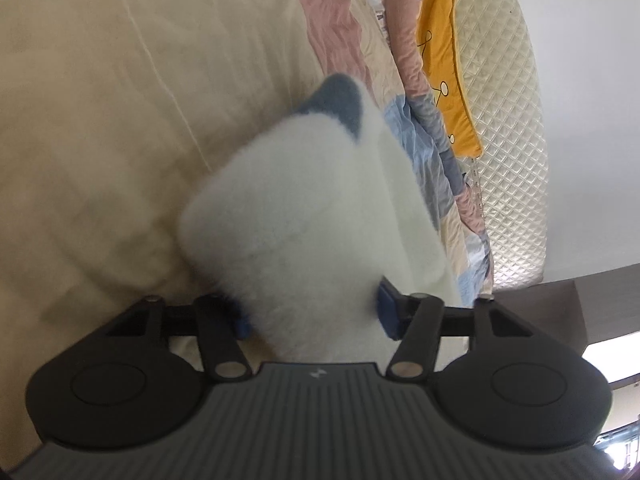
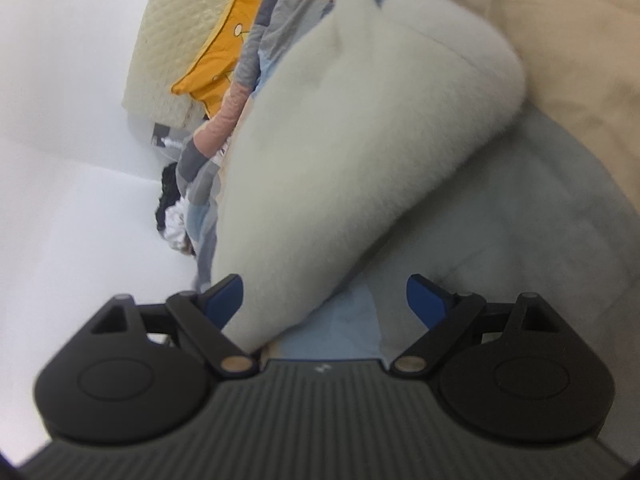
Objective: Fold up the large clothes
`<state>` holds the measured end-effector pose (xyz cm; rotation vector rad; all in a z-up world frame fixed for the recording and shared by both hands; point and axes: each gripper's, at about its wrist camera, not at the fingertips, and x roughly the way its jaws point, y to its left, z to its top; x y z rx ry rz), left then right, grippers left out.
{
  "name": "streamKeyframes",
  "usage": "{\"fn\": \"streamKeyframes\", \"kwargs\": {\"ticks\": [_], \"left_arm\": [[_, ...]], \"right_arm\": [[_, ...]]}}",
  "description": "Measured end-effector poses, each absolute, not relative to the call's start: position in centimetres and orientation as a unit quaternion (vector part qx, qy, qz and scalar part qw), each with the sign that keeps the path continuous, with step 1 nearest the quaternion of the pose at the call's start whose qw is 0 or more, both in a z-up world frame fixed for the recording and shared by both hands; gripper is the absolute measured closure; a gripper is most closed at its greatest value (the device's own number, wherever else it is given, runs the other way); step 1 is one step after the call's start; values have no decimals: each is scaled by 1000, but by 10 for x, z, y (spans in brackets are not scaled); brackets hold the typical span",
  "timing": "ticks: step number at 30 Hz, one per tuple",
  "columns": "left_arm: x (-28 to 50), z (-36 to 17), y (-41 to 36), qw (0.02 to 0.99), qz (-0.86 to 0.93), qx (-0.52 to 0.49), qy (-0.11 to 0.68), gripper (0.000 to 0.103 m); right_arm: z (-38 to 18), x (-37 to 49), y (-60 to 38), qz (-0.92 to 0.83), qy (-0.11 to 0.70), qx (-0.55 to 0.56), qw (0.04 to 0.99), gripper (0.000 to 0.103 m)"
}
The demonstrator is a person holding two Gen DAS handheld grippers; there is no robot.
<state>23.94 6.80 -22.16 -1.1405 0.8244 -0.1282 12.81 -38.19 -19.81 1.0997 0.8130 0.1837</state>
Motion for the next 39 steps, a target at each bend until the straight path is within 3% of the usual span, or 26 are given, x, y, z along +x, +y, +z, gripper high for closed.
{"fn": "streamKeyframes", "kwargs": {"ticks": [5,13,19,27,31,33,35,37,39], "left_arm": [[240,-206,59,790,-59,-489,367,55],[232,-202,61,789,-69,-501,349,58],[229,-208,67,779,-73,-517,346,58],[227,-216,70,753,-61,-557,344,53],[231,-226,72,731,-56,-587,342,37],[235,-229,72,725,-50,-595,344,35],[239,-227,71,728,-45,-590,346,35],[242,-225,69,727,-39,-591,347,35],[244,-226,67,727,-33,-591,348,35]], "right_arm": [[-218,139,-389,56,352,571,739,13],[-238,168,-401,37,284,653,701,11],[-224,172,-406,65,232,638,731,10],[-236,162,-415,17,227,649,726,11],[-235,170,-414,5,235,630,740,11],[-235,173,-414,-2,235,623,746,11],[-238,177,-415,-12,234,621,748,19],[-240,177,-416,-32,235,619,748,32],[-243,177,-418,-35,229,626,745,33]]}}
